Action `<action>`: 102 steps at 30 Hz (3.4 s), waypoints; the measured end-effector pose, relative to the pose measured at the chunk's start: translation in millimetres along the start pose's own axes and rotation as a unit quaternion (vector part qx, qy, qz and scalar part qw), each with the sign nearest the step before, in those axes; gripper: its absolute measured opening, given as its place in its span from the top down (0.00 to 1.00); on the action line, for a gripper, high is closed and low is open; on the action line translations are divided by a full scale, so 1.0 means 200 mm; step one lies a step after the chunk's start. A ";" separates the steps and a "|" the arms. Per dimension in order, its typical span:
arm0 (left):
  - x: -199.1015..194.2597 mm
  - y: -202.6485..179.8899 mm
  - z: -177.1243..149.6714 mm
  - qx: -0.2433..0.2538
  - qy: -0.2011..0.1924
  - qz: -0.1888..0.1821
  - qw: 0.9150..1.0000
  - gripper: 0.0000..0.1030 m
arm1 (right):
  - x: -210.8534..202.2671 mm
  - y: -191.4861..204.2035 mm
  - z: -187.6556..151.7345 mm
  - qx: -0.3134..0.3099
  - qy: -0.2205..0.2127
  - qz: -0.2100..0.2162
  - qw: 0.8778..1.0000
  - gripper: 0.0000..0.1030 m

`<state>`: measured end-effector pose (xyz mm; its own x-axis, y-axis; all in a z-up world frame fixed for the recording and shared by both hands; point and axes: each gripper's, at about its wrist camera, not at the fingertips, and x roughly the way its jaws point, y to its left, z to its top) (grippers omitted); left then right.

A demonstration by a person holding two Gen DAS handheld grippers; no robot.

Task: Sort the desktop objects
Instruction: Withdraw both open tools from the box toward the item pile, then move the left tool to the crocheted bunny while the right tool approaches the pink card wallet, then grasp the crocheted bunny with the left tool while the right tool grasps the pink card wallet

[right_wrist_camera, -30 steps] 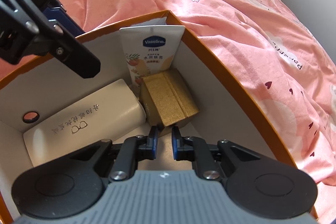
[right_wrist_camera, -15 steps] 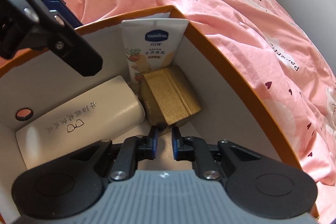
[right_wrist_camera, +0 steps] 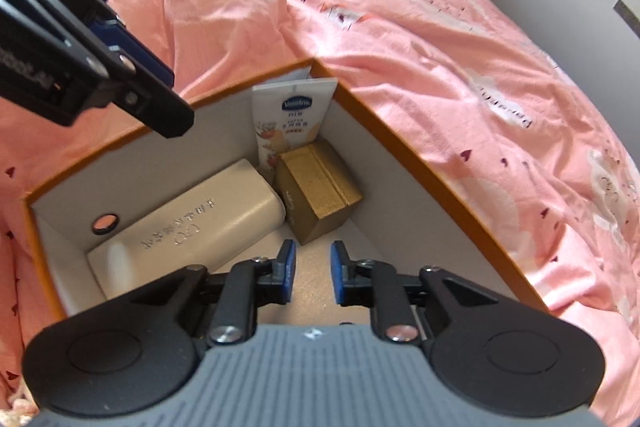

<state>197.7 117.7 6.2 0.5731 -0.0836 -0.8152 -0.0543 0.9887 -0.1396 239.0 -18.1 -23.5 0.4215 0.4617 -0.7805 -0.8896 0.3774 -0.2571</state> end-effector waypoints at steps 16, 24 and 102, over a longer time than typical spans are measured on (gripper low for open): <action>-0.37 -0.22 -0.35 0.049 -0.037 -0.051 0.997 0.67 | -0.68 0.09 -0.35 0.187 -0.122 0.004 0.975 0.58; -0.26 -0.21 -0.61 0.002 0.050 -0.078 0.996 0.67 | -0.64 0.23 -0.60 0.270 -0.063 0.020 0.961 0.41; -0.01 -0.12 -0.90 -0.243 0.143 -0.037 0.959 0.37 | -0.51 0.39 -0.81 0.222 0.061 0.024 0.973 0.46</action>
<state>49.9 72.1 -90.7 0.3465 -0.2507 -0.9039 -0.4362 0.8100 -0.3919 99.0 -166.2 -56.7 0.3338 0.3981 -0.8545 -0.7329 0.6797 0.0304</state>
